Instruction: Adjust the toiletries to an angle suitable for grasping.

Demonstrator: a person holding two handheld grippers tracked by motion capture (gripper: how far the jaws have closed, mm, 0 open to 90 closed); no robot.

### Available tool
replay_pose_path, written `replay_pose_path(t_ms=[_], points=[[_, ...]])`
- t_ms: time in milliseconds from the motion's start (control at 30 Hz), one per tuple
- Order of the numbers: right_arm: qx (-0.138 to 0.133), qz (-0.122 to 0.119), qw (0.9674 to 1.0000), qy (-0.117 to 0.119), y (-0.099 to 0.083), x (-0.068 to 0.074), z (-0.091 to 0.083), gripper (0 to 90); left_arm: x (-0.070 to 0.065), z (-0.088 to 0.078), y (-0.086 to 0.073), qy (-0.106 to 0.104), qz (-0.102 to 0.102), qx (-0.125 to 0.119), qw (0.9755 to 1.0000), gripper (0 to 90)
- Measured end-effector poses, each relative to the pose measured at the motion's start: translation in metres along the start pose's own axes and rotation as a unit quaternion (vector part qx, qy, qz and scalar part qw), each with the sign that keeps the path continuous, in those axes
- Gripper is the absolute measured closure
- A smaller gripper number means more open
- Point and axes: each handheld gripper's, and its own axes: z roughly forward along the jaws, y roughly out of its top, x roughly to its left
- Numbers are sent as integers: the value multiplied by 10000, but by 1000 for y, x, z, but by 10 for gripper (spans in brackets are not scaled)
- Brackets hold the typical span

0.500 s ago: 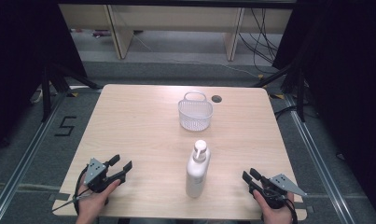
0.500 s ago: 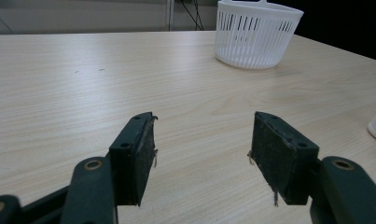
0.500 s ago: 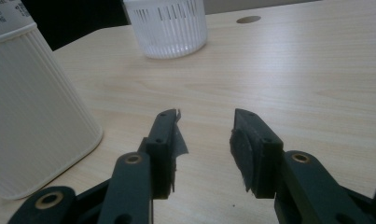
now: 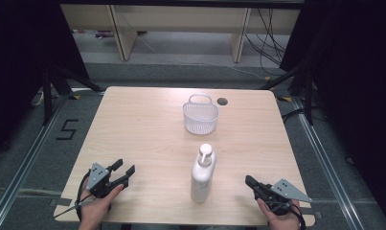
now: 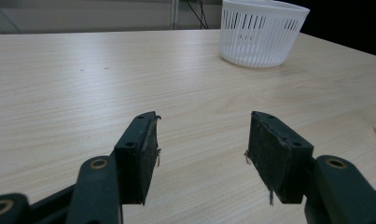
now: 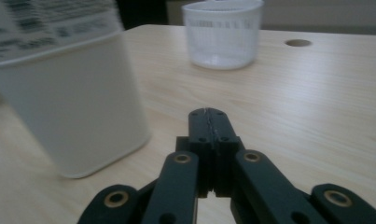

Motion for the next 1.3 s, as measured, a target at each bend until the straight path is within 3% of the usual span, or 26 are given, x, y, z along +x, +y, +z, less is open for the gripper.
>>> replay_pose_path(t_ms=[67, 100, 267, 433, 533, 600, 633, 700, 767, 867, 967, 1000, 1033, 1067, 1133, 1233, 1300], points=[[97, -209, 9996, 157, 5, 7, 0, 900, -1, -1, 0, -30, 26, 25, 10000, 447], [123, -183, 9993, 295, 6, 10, 1, 900, -1, -1, 0, -35, 34, 42, 10000, 453], [209, -117, 9984, 514, 15, 24, 8, 900, -3, -1, 1, -88, 122, 145, 9998, 494], [16, -302, 9971, 691, 33, 30, 21, 900, -9, -1, 5, -310, 247, 104, 9992, 552], [-76, -508, 9963, 685, 46, 34, 28, 900, -17, -2, 11, -477, 335, 100, 9982, 616], [-127, -481, 9962, 712, 51, 36, 30, 900, -24, -3, 15, -672, 415, 113, 9968, 653], [-184, -583, 9961, 638, 54, 36, 31, 900, -30, -3, 17, -815, 439, 104, 9956, 681], [-96, -525, 9963, 670, 57, 38, 31, 900, -34, -3, 19, -887, 457, 132, 9949, 721], [-106, -515, 9962, 687, 57, 38, 31, 900, -47, -5, 25, -1112, 696, 141, 9913, 761], [-41, -397, 9973, 619, 55, 37, 29, 900, -53, -5, 26, -1182, 752, 90, 9901, 809], [-190, -491, 9971, 543, 53, 32, 29, 900, -53, -4, 24, -1244, 663, 28, 9900, 834], [-125, -390, 9975, 584, 53, 33, 28, 900, -51, -7, 24, -1225, 643, 84, 9904, 843], [-125, -437, 9973, 569, 53, 33, 28, 900, -51, -7, 24, -1225, 643, 84, 9904, 853], [-94, -419, 9974, 575, 54, 34, 27, 900, -50, -7, 23, -1347, 539, 26, 9894, 860], [-61, -318, 9972, 674, 56, 36, 29, 900, -51, -10, 24, -1347, 616, 61, 9890, 865], [-116, -443, 9973, 568, 59, 36, 31, 900, -53, -9, 24, -1429, 611, -14, 9879, 864], [-149, -492, 9967, 622, 60, 37, 33, 900, -54, -9, 24, -1465, 612, -1, 9873, 863]])
